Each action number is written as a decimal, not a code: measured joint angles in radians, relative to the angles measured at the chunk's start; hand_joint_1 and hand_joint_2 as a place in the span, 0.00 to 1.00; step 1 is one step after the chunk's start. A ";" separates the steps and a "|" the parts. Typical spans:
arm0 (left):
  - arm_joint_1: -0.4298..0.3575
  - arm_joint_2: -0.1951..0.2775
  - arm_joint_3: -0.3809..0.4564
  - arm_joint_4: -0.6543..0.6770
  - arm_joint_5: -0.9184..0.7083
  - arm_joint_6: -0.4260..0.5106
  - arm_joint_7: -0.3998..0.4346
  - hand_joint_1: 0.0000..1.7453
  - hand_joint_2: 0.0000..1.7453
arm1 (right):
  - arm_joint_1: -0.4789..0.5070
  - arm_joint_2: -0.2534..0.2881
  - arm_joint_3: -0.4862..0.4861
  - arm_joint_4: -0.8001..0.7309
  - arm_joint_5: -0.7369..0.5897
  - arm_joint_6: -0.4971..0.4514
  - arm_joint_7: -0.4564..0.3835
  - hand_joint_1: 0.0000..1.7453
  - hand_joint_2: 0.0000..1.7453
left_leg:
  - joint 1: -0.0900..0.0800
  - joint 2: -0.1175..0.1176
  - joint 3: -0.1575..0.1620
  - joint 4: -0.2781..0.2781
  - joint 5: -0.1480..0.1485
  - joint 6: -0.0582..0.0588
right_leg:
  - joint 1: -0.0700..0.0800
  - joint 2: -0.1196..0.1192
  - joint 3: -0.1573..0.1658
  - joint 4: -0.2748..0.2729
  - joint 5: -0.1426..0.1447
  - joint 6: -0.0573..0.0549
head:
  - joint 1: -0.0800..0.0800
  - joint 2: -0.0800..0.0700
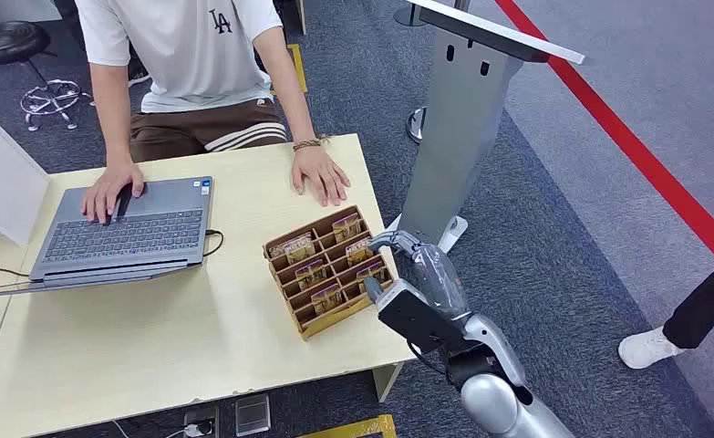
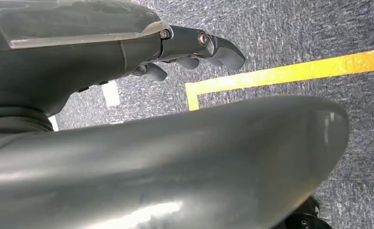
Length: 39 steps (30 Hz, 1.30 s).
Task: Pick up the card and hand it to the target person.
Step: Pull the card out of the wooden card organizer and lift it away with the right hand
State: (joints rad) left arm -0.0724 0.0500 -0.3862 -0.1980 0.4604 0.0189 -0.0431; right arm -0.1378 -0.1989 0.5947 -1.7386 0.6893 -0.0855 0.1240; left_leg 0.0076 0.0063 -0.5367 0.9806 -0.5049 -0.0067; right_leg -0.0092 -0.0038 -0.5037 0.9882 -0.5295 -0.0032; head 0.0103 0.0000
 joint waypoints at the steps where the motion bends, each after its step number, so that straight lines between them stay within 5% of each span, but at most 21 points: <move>1: -0.001 0.000 -0.001 0.000 0.000 -0.001 0.000 0.00 0.00 | -0.004 0.002 0.005 0.003 0.016 0.004 0.009 0.41 1.00 | 0.000 0.000 0.000 0.000 0.000 0.000 | 0.000 0.000 0.000 0.000 0.000 0.000 | 0.000 0.000; 4: -0.005 0.000 -0.006 0.000 0.000 -0.003 0.004 0.00 0.00 | -0.020 0.009 0.031 0.019 0.104 0.020 0.062 0.40 1.00 | 0.000 0.000 0.000 0.000 0.000 0.000 | 0.000 0.000 0.000 0.000 0.000 0.000 | 0.000 0.000; 7: -0.009 0.000 -0.011 0.000 0.000 -0.004 0.009 0.00 0.00 | -0.036 0.015 0.059 0.043 0.203 0.035 0.116 0.58 1.00 | 0.000 0.000 0.000 0.000 0.000 0.000 | 0.000 0.000 0.000 0.000 0.000 0.000 | 0.000 0.000; 10: -0.014 0.000 -0.017 0.000 0.000 -0.006 0.015 0.00 0.00 | -0.050 0.019 0.082 0.067 0.251 0.048 0.142 0.52 1.00 | 0.000 0.000 0.000 0.000 0.000 0.000 | 0.000 0.000 0.000 0.000 0.000 0.000 | 0.000 0.000; 14: -0.021 0.000 -0.028 0.000 -0.005 -0.007 0.025 0.00 0.00 | -0.063 0.022 0.104 0.099 0.274 0.065 0.154 0.64 1.00 | 0.000 0.000 0.000 0.000 0.000 0.000 | 0.000 0.000 0.000 0.000 0.000 0.000 | 0.001 0.000; 19: -0.030 0.000 -0.038 0.000 -0.006 -0.009 0.028 0.00 0.00 | -0.082 0.024 0.122 0.138 0.290 0.081 0.161 0.60 1.00 | 0.000 0.000 0.000 0.000 0.000 0.000 | 0.000 0.000 0.000 0.000 0.000 0.000 | 0.000 0.000; 26: -0.036 0.000 -0.053 0.000 -0.006 -0.016 0.028 0.00 0.00 | -0.110 0.024 0.130 0.178 0.290 0.085 0.162 0.39 1.00 | 0.000 0.000 0.000 0.000 0.000 0.000 | 0.000 0.000 0.000 0.000 0.000 0.000 | 0.000 0.000; 39: -0.043 0.000 -0.069 0.000 -0.006 -0.018 0.040 0.00 0.00 | -0.151 0.024 0.143 0.256 0.269 0.085 0.151 0.38 1.00 | 0.000 0.000 0.000 0.000 0.000 0.000 | 0.000 0.000 0.000 0.000 0.000 0.000 | 0.000 0.000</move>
State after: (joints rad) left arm -0.1154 0.0500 -0.4553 -0.1980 0.4543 0.0013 -0.0028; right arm -0.2891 -0.1748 0.7381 -1.4827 0.9581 -0.0004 0.2749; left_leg 0.0076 0.0062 -0.5369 0.9806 -0.5048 -0.0067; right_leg -0.0092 -0.0039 -0.5041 0.9883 -0.5295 -0.0032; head 0.0100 0.0000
